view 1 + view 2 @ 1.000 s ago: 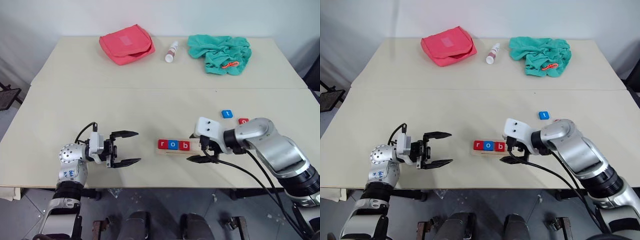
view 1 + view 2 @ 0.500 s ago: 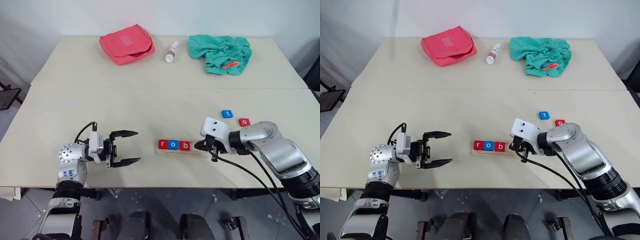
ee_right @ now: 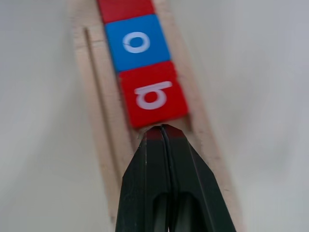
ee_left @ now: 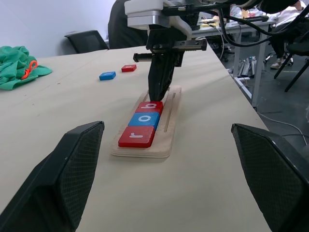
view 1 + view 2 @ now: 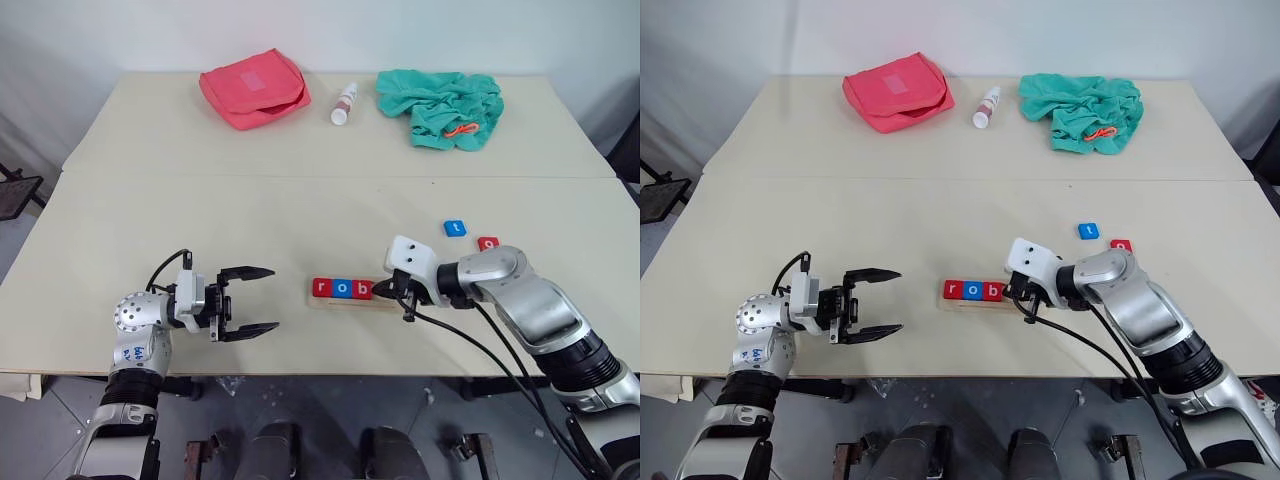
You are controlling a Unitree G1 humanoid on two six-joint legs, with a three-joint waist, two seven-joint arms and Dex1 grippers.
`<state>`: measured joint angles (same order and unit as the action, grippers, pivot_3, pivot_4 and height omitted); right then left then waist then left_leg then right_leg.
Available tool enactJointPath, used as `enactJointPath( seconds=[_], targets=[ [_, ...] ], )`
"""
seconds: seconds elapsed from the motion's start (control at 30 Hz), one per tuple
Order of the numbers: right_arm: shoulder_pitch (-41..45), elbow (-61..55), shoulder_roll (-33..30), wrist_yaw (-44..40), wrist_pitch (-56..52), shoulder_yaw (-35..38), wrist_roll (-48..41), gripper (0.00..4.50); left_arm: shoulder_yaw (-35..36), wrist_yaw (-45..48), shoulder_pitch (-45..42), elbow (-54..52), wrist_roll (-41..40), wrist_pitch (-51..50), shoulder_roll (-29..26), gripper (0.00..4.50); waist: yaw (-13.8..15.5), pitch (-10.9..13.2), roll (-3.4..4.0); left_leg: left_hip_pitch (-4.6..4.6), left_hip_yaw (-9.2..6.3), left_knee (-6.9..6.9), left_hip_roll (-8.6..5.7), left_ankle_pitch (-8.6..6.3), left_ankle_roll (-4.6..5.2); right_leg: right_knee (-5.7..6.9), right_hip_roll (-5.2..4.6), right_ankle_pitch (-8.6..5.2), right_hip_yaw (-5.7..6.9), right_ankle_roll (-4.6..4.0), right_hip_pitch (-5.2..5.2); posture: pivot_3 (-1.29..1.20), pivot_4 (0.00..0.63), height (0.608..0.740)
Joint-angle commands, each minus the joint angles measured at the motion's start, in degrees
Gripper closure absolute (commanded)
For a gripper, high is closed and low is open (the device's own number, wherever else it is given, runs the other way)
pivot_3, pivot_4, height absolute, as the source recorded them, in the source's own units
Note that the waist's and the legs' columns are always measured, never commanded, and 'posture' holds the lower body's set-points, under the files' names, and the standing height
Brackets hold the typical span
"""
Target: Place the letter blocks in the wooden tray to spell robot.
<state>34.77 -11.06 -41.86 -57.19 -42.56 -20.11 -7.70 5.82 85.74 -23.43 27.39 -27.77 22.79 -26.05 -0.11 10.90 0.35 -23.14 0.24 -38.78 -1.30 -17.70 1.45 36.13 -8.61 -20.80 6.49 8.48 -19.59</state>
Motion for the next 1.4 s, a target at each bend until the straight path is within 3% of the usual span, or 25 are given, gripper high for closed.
enactJointPath(
  seconds=[0.03,0.23,0.5,0.67,0.9,1.4],
  targets=[
    [0.20,-1.67,-0.65,0.82,-0.04,2.05,0.17,4.48,0.41,0.03,-0.75,-0.61,-0.20,0.08,-0.46,0.00,-0.01,0.00,0.00,0.00,0.00,0.00,0.00,0.00,0.00,0.00,0.00,0.00,0.00,0.00,0.00,0.00,0.150,0.740],
    [-6.06,-10.88,-2.55,3.08,-6.54,17.23,-8.13,4.48,0.64,1.00,-2.94,2.79,-0.58,-0.22,-0.11,0.00,0.33,0.00,0.00,-0.02,-0.03,0.00,-0.03,-0.01,0.01,-0.02,-0.01,0.00,0.01,0.00,0.03,0.00,0.150,0.740],
    [-25.70,-12.96,-1.98,10.20,3.48,38.37,-7.80,1.86,1.42,2.03,-5.31,6.82,-0.86,0.30,0.44,0.00,1.09,-0.02,-0.04,0.00,0.08,0.04,-0.05,-0.01,0.03,-0.05,-0.03,0.00,0.00,0.00,0.05,0.00,0.150,0.740],
    [-34.79,-10.29,-1.21,12.19,11.29,46.38,-7.84,0.13,1.20,2.96,-7.08,9.03,-0.53,0.84,0.50,0.00,1.45,-0.02,-0.04,0.04,0.23,0.01,-0.01,-0.01,0.03,-0.05,-0.02,0.00,-0.05,0.00,0.05,0.00,0.150,0.740],
    [-39.94,-2.89,0.15,14.44,16.22,53.26,-9.12,0.04,0.78,3.58,-8.50,10.82,-0.37,1.48,0.98,0.00,1.43,-0.02,-0.04,0.06,0.25,-0.02,0.00,-0.01,0.03,-0.04,-0.01,0.00,-0.06,0.00,0.06,0.00,0.150,0.740],
    [-37.73,0.69,0.08,17.28,14.20,51.71,-12.60,0.04,0.86,3.18,-7.02,8.59,-0.92,1.33,0.47,0.00,1.45,-0.02,-0.03,0.07,0.26,-0.04,0.03,-0.01,0.03,-0.04,0.00,0.00,-0.09,0.00,0.07,0.00,0.150,0.740]
  ],
)
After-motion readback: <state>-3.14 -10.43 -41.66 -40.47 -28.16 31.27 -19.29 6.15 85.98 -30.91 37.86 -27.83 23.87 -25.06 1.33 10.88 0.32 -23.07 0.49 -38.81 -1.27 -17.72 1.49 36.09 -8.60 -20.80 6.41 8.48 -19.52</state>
